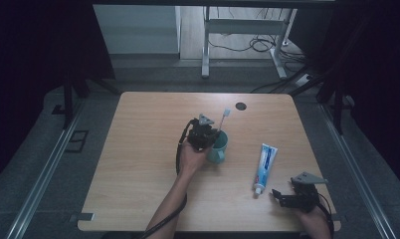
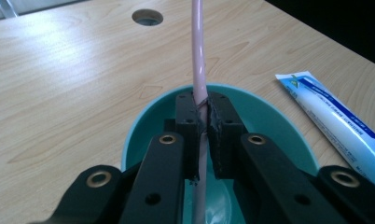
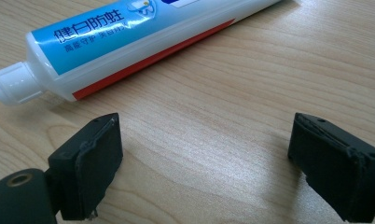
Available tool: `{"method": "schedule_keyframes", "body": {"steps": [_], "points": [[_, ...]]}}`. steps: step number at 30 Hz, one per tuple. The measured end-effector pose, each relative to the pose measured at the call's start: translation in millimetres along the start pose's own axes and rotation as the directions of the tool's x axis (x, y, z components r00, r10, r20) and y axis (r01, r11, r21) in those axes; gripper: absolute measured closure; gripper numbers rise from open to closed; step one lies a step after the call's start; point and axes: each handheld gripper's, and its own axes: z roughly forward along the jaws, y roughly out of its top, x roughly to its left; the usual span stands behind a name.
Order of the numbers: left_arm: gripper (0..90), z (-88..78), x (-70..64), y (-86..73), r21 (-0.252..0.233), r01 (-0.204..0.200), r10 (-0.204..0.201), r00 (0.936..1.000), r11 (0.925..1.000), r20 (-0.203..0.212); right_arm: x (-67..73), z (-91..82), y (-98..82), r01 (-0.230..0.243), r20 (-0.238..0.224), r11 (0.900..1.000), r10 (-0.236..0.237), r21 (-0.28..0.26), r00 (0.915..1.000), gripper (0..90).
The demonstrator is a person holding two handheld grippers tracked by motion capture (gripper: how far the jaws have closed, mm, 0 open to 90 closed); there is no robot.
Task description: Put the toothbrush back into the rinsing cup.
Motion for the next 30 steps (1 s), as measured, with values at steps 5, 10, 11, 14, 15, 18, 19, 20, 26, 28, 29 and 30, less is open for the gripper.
{"method": "schedule_keyframes", "body": {"steps": [5, 10, 11, 14, 15, 18, 19, 20, 26, 28, 29, 30], "points": [[83.1, 1.9, 0.5, -1.5, 0.014, 0.009, -0.009, 1.0000, 0.9999, -0.003, 0.0, 0.0, 0.0, 0.000, 0.000, 1.000, 0.000, 0.000, 1.0000, 10.0], [83.0, 3.2, 2.0, -2.2, 0.029, 0.021, -0.021, 0.9998, 0.9993, -0.001, 0.0, 0.1, 0.0, 0.001, 0.000, 1.000, -0.001, 0.000, 1.0000, 10.0], [83.0, 3.4, 2.3, -2.2, 0.033, 0.023, -0.023, 0.9997, 0.9992, -0.001, 0.0, 0.0, 0.0, 0.000, 0.000, 1.000, 0.000, 0.000, 1.0000, 10.0], [82.9, 3.9, 2.8, -2.2, 0.038, 0.031, -0.032, 0.9995, 0.9988, 0.003, 0.0, 0.0, 0.0, 0.000, 0.000, 1.000, 0.000, 0.000, 1.0000, 10.0], [82.9, 4.0, 2.9, -2.2, 0.042, 0.034, -0.034, 0.9994, 0.9986, 0.004, 0.0, 0.0, 0.0, 0.000, 0.000, 1.000, 0.000, 0.000, 1.0000, 10.0], [82.7, 4.4, 3.3, -1.6, 0.053, 0.035, -0.036, 0.9993, 0.9979, 0.009, 0.0, 0.0, 0.0, 0.000, 0.000, 1.000, 0.000, 0.000, 1.0000, 10.0], [82.7, 4.6, 3.4, -1.4, 0.058, 0.034, -0.035, 0.9993, 0.9977, 0.011, 0.0, 0.0, 0.0, 0.000, 0.000, 1.000, 0.000, 0.000, 1.0000, 10.0], [82.6, 4.6, 3.5, -1.2, 0.061, 0.034, -0.034, 0.9994, 0.9976, 0.011, 0.0, 0.1, 0.0, 0.001, 0.000, 1.000, -0.001, 0.000, 1.0000, 10.0], [78.2, 5.0, 3.4, -0.8, 0.069, 0.031, -0.032, 0.9994, 0.9972, 0.016, 0.0, 0.0, 0.0, 0.000, 0.000, 1.000, 0.000, 0.000, 1.0000, 10.0], [76.4, 4.8, 2.7, -0.7, 0.070, 0.029, -0.030, 0.9995, 0.9971, 0.014, 0.0, 0.1, 0.0, 0.001, 0.000, 1.000, -0.001, -0.001, 1.0000, 10.0], [75.6, 4.8, 2.3, -0.7, 0.069, 0.027, -0.028, 0.9996, 0.9973, 0.011, 0.0, 0.0, 0.0, 0.000, 0.000, 1.000, 0.000, 0.000, 1.0000, 10.0], [74.6, 4.5, 2.0, -0.5, 0.069, 0.024, -0.025, 0.9997, 0.9973, 0.009, 0.0, 0.0, 0.0, 0.000, 0.000, 1.000, 0.000, 0.000, 1.0000, 10.0]]}}
